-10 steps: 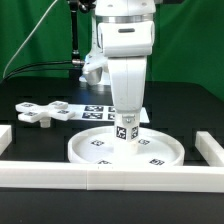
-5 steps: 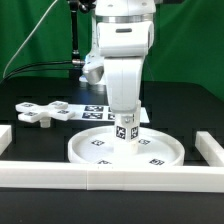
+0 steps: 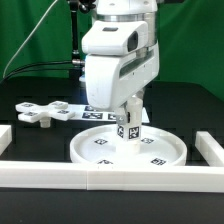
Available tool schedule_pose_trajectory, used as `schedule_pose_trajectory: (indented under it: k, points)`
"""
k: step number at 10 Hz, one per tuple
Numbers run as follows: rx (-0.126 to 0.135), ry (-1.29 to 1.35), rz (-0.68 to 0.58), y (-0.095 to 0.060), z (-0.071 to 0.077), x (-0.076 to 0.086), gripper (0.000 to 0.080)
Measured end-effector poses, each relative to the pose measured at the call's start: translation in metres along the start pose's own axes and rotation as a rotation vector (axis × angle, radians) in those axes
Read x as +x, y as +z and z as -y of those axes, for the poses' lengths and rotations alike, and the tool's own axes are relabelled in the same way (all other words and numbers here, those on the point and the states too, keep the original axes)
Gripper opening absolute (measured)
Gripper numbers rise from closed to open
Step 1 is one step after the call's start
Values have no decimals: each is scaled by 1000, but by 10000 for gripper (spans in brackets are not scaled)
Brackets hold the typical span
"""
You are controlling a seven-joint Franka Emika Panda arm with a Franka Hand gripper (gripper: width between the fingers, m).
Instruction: Assemble round table
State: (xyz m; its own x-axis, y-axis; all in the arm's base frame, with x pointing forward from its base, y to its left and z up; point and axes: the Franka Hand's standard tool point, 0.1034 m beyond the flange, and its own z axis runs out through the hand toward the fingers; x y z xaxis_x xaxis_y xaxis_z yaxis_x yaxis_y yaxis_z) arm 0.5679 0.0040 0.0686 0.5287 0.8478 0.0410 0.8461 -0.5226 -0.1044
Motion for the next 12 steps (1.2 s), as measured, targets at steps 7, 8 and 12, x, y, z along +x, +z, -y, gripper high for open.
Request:
schedule_pose_trajectory:
  k: [7, 8, 12]
  points:
    - [7, 541, -18, 0, 6, 11, 407]
    - [12, 617, -21, 0, 8, 13, 407]
    - [36, 958, -29, 0, 15, 24, 409]
